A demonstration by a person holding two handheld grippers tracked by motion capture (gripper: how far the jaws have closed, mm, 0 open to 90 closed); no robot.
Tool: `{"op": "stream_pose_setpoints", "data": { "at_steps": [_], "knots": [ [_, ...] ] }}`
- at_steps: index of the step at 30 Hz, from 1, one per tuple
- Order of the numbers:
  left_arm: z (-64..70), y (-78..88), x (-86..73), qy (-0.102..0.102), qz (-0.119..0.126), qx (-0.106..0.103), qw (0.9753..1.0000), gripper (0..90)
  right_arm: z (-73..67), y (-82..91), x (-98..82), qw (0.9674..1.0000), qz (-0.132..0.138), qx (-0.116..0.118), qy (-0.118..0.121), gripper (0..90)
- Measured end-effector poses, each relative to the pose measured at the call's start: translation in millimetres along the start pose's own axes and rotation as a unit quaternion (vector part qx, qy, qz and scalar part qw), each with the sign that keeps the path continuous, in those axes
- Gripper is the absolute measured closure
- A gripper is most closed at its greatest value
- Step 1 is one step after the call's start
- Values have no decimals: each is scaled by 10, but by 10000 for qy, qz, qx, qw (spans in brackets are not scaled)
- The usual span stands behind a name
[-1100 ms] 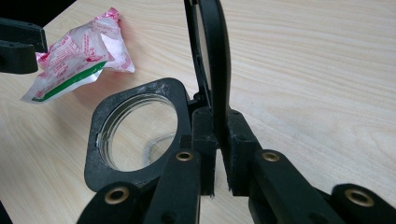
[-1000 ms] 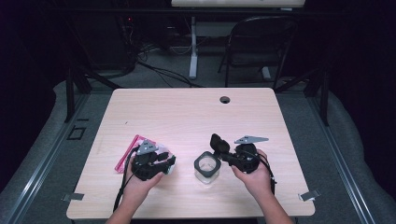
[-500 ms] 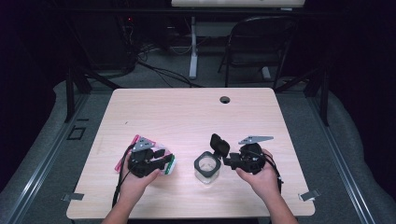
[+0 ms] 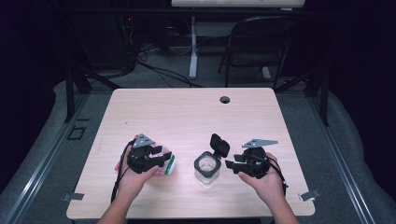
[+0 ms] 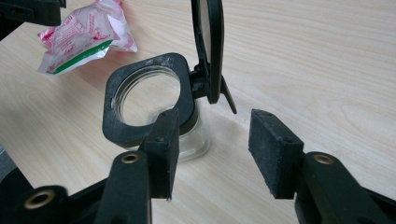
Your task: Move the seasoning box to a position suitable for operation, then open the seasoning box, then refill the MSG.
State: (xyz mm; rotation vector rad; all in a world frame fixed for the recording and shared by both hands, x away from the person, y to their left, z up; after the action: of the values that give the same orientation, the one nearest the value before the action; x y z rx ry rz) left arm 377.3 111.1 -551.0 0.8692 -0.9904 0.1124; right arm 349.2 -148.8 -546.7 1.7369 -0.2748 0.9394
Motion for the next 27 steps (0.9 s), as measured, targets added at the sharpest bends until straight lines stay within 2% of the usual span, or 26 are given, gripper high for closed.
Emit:
{"op": "stream_pose_setpoints", "data": {
  "at_steps": [4,9,12,21,27],
  "knots": [
    [-47,32,9,-78,-50,56,9999,493,13,40,-20,10000,-20,-46,-32,492],
    [-113,101,-12,-96,-10,204,9997,460,-23,80,-45,10000,-38,-7,-51,515],
    [-151,170,-80,-178,40,242,9995,457,-50,91,-74,9998,-95,-77,146,543],
    [-213,270,-296,-52,-49,137,9999,494,-89,75,-96,9997,-111,-33,212,590],
    [-230,286,-392,11,-41,82,10000,503,-118,58,-84,9998,-93,5,180,579]
  ]
}}
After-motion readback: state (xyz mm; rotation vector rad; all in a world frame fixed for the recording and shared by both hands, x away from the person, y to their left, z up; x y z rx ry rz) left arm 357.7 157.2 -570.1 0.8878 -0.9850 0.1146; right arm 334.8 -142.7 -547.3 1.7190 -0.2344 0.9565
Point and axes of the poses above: each handheld gripper's, and its own axes: y roughly backward along the jaws, x roughly out of its top, z roughly to its right, the point moved 9 cm from there along -y, roughly forward along the jaws, and after that the axes turned 9 degrees about -x, right-handed, at the moved point
